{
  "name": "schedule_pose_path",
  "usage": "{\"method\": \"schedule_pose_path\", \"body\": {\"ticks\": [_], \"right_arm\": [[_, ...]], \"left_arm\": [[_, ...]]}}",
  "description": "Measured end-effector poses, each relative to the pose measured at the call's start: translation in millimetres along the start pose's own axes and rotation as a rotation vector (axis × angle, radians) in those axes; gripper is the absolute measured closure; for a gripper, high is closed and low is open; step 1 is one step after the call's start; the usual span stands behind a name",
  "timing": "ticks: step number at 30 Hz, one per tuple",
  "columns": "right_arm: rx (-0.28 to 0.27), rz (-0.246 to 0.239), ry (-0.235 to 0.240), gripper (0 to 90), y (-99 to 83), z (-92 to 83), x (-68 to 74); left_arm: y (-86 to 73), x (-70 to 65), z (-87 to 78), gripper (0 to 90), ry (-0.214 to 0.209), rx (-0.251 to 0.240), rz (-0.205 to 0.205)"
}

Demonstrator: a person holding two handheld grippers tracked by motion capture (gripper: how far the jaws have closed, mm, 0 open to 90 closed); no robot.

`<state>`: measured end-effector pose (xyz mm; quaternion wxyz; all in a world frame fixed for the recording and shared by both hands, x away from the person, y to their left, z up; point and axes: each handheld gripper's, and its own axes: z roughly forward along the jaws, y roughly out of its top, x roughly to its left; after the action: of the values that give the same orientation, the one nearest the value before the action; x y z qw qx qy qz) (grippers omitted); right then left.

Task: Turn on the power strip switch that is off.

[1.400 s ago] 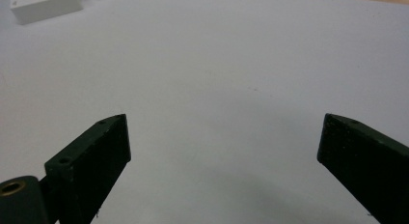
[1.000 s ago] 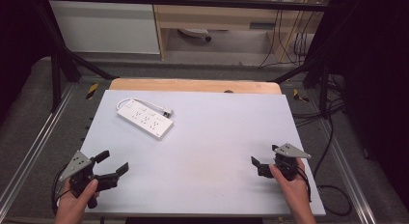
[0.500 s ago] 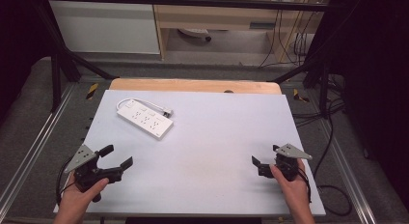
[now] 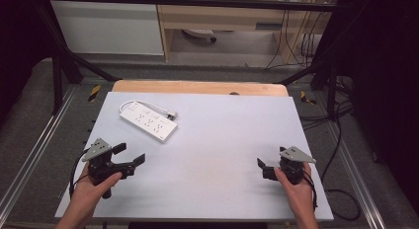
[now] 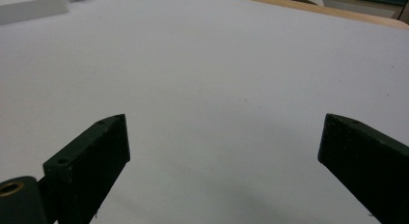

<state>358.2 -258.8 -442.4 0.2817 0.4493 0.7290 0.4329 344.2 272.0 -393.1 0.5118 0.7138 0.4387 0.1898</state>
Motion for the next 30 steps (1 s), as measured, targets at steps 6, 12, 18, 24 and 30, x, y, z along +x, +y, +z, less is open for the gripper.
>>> {"method": "schedule_pose_path", "body": {"ticks": [6, 12, 18, 24, 30], "right_arm": [[-0.003, -0.015, 0.002, 4.6, 1.6, 0.8, 4.6], [-0.015, -0.016, 0.011, 4.5, 2.7, -1.9, 6.4], [-0.026, 0.018, 0.024, 3.9, 3.4, -4.3, 5.1], [-0.025, 0.018, 0.030, 3.8, 4.5, -4.5, 4.2], [-0.031, 0.001, 0.047, 3.8, 7.8, -4.6, 8.0]], "left_arm": [[12.1, -2.2, 7.5, 12.2, -0.001, 0.005, 0.010], [21.6, -8.1, 13.7, 12.2, 0.002, 0.006, 0.024], [22.8, -13.1, 25.6, 11.4, 0.002, 0.017, 0.030], [24.2, -13.5, 31.0, 11.5, 0.005, -0.004, 0.036], [28.2, -9.9, 35.2, 11.5, 0.023, -0.014, 0.046]]}}
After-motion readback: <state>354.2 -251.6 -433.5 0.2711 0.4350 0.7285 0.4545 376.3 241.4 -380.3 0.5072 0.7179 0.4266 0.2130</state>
